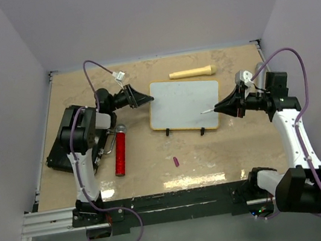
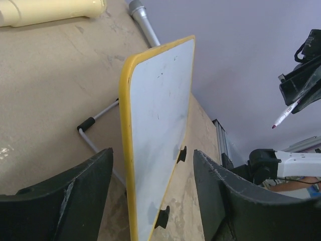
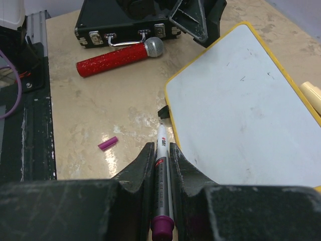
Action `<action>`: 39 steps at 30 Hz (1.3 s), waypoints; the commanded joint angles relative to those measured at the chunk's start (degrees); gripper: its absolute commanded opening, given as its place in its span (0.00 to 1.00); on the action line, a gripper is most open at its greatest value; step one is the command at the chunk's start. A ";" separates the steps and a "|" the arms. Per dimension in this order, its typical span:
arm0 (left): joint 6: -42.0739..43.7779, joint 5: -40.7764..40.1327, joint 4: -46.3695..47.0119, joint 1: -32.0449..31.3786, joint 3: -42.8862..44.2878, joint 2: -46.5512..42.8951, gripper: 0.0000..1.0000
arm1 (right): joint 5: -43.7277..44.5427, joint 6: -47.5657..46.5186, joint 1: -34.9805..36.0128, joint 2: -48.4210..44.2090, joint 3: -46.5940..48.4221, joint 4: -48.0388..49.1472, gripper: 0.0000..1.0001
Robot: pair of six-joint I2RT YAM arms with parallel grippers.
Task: Write a sentence on the whiteboard
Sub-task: Pick up the whiteboard from the whiteboard stand.
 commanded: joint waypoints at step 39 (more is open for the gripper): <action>10.73 -12.69 -7.90 -5.58 3.11 -23.05 0.00 | -0.66 -17.31 -0.27 1.87 12.91 -21.07 0.00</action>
